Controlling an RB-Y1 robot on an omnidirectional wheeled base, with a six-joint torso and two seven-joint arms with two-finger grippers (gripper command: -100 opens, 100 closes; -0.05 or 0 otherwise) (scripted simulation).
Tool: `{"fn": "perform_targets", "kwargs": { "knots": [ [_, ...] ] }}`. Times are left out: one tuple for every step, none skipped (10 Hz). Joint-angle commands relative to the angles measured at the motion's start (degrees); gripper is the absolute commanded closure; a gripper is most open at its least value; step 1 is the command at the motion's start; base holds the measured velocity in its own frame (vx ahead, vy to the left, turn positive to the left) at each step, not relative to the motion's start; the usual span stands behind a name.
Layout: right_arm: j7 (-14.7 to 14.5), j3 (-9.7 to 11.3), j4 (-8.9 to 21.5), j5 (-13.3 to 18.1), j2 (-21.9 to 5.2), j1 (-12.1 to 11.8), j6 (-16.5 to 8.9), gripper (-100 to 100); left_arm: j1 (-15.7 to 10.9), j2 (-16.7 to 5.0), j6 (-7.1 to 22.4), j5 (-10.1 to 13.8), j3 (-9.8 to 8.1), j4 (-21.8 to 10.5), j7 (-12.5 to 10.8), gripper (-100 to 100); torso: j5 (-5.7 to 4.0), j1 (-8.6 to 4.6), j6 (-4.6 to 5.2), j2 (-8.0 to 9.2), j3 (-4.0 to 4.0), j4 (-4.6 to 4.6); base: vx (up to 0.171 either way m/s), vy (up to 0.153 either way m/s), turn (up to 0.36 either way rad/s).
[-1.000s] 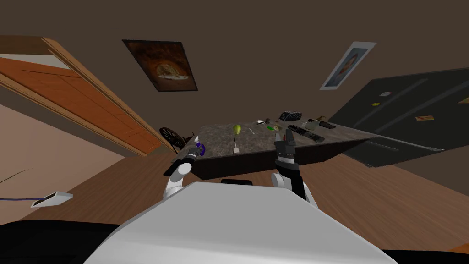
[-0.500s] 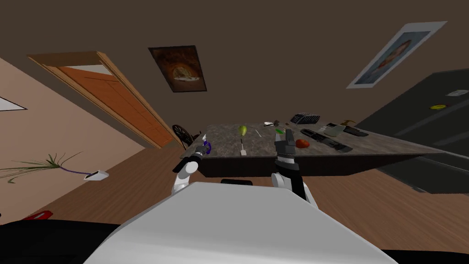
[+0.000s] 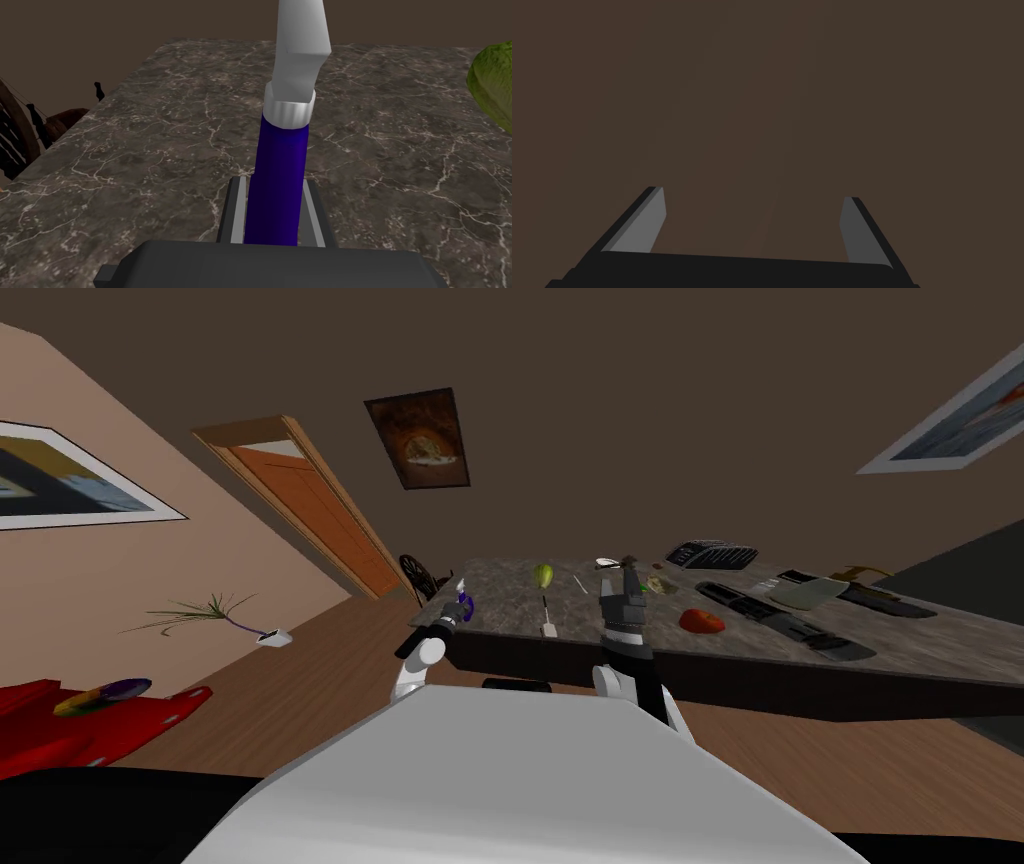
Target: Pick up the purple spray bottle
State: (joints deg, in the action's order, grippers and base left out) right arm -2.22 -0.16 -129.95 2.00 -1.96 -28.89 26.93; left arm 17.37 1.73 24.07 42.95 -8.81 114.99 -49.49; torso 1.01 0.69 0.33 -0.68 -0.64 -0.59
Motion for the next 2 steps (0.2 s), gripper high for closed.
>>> {"fn": "perform_targets", "kwargs": {
  "knots": [
    [0.00,0.00,0.00,0.00,0.00,0.00,0.00,0,0.00,0.00,0.00,0.00,0.00,0.00,0.00,100,0.00,0.00,0.00,0.00,0.00,0.00,0.011,-0.004,-0.011],
    [0.00,0.00,0.00,0.00,0.00,0.00,0.00,0,0.00,-0.02,0.00,0.04,0.14,0.00,-0.01,0,0.00,0.03,-0.03,0.10,0.06,0.03,0.000,0.000,0.000]
  ]
}}
